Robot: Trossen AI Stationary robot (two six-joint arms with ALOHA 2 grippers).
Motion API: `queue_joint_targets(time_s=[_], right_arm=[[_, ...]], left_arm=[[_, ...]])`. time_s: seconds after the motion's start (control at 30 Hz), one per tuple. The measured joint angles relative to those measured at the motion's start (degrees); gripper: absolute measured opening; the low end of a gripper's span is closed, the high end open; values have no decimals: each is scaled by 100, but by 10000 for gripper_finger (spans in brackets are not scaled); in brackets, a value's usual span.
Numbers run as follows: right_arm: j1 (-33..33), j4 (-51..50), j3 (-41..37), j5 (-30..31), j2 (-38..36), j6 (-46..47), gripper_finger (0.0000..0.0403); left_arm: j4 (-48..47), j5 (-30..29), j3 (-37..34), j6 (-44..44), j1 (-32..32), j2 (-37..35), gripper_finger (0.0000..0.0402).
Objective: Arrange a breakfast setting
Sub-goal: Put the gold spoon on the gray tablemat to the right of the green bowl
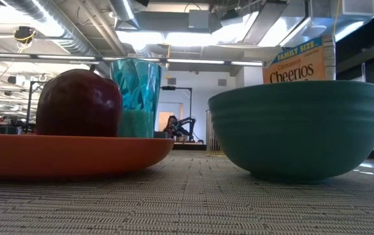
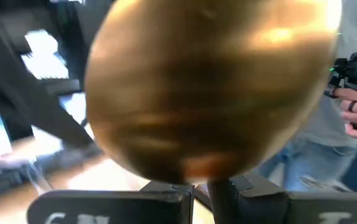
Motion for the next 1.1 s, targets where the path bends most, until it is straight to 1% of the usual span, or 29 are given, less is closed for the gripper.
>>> queue_joint_targets(time_s=[0.1, 0.17, 0.23, 0.33, 0.43, 0.53, 0.63, 0.77, 0.87, 0.93, 1.0, 1.03, 1.1], right_arm=[[9, 1239, -730, -276, -219, 707, 143], [14, 1802, -1100, -406, -258, 1127, 143], [11, 2273, -1325, -455, -241, 1530, 143], [5, 2884, -1464, -786, -210, 1940, 143], [7, 3035, -1482, -812, -206, 2138, 143], [9, 2955, -1482, -669, -203, 2327, 143], [6, 2948, -1482, -689, -192, 2538, 143], [9, 2851, -1482, -769, -126, 2841, 140], [9, 2780, -1482, -827, -81, 3034, 114], [8, 2712, -1482, -892, -77, 3145, 78], [5, 2684, -1482, -919, -77, 3188, 31], [5, 2697, -1482, -945, -77, 3187, 19], [6, 2685, -1482, -933, -79, 3246, 16]], left_arm=[[585, -164, 0, 9, -41, -20, 21], [825, -188, 0, 15, -47, -20, 21], [878, -255, 0, 30, -73, -20, 21], [773, -374, 0, 221, -75, -20, 21], [774, -491, 0, 376, -109, -18, 21], [782, -605, 0, 524, -106, -18, 21], [795, -791, 0, 608, -113, -18, 21], [797, -845, 0, 718, -115, -18, 21], [810, -840, 0, 743, -119, -18, 21], [806, -835, 0, 720, -119, -18, 21], [816, -831, 2, 712, -119, -18, 21], [816, -823, 2, 690, -119, -18, 21], [808, -829, 2, 677, -146, -17, 21]])
